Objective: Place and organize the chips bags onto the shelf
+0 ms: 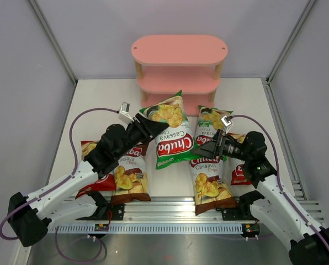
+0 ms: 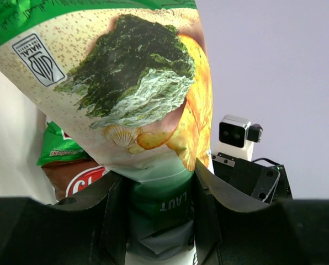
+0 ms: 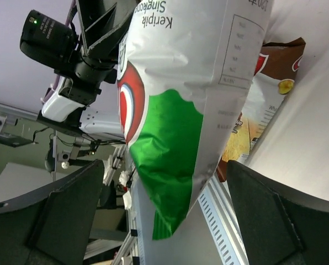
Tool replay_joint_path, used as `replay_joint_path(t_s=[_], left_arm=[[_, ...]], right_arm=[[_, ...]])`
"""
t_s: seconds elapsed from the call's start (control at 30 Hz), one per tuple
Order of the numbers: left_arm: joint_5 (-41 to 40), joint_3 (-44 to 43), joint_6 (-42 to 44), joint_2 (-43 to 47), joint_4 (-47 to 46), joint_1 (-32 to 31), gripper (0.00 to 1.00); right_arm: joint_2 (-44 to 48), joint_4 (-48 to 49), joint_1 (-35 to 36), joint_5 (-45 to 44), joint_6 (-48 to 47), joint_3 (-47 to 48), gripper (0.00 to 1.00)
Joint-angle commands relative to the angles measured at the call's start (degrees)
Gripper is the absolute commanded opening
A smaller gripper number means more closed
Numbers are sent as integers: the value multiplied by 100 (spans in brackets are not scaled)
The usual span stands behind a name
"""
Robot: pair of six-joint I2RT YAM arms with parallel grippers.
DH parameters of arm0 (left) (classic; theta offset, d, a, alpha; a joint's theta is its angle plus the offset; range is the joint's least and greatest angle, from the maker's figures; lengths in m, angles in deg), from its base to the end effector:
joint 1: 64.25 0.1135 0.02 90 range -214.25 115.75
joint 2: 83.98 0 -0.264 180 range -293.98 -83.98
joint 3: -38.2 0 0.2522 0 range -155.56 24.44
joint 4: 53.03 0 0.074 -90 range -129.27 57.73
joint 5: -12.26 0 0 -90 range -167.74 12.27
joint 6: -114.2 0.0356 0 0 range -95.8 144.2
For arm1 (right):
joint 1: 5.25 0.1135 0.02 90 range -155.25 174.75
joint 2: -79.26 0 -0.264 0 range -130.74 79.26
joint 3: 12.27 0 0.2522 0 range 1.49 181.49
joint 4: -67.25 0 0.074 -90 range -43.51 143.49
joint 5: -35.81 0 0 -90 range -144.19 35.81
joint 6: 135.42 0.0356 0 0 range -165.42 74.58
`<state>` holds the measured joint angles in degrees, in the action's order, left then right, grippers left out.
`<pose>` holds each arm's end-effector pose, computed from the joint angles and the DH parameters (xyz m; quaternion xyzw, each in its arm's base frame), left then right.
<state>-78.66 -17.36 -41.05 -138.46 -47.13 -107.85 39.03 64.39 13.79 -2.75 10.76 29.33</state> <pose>0.1655 -0.1568 0.3239 -0.1436 0.7221 -0.5470 0.3985 0.1485 0.0807 0.2875 -0.0816 0.7081 0.6299 0.3084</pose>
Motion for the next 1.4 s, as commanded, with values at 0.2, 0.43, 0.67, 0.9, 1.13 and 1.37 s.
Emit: replay_joint_path(t_s=[0.2,0.43,0.67,0.9,1.13,1.37], left_arm=[[567,-416,-295,34,-744,9,11],[533,-583,-14,7,-314,9,12],[216,-908,636,51,494,88,44],[-294,-1181,1357,314,1716,648,81],[-529,-1400,2268,974,3043,1766,95],[-1400,-2077,3387,1018,4773,1854,99]], right_arm=[[-758,545,687,-881,-512,714,99],[-1083,967,995,-847,-450,838,64],[-1005,642,987,-969,-722,907,30],[-890,-34,987,-1329,-1162,1399,17],[-1118,-315,978,-1418,-1381,2242,15],[-1942,-1263,961,-1646,-1768,3815,15]])
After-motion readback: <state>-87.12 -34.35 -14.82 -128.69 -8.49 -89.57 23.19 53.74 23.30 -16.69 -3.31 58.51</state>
